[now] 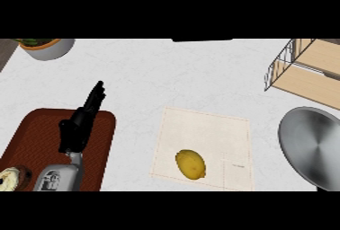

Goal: Pick the sweet potato from the placemat and place it in the tiered shelf

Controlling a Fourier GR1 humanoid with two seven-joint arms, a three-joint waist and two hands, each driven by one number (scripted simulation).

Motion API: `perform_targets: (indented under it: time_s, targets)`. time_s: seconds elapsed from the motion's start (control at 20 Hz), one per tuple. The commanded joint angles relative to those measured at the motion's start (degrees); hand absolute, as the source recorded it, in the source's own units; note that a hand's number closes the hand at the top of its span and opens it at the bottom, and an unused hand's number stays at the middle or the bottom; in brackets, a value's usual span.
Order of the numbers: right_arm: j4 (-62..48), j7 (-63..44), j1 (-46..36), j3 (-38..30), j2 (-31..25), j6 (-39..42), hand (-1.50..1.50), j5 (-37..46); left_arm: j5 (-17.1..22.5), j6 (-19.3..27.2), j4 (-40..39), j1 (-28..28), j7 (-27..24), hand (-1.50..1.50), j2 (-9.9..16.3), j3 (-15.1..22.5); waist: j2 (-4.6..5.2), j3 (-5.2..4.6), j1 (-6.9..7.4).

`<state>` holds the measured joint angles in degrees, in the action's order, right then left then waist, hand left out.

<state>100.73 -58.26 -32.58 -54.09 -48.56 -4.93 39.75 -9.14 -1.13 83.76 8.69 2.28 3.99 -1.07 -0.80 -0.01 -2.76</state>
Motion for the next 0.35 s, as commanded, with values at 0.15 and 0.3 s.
perform_targets:
  time_s: [0.15, 0.3]
  targets:
    - [8.60, -0.41, 12.56, -19.10, -1.86, 20.14, -1.50, -14.82, 0.55, -0.19, 0.29, -2.58, -1.14, 0.00, 0.42, -0.72, -0.45, 0.07, -1.84]
    - [14.22, -0.86, 16.46, -27.21, 0.46, 25.51, -1.50, -20.56, 0.99, -1.25, 1.91, -3.34, -2.18, 0.00, 2.13, -1.53, -0.13, 0.02, -0.41]
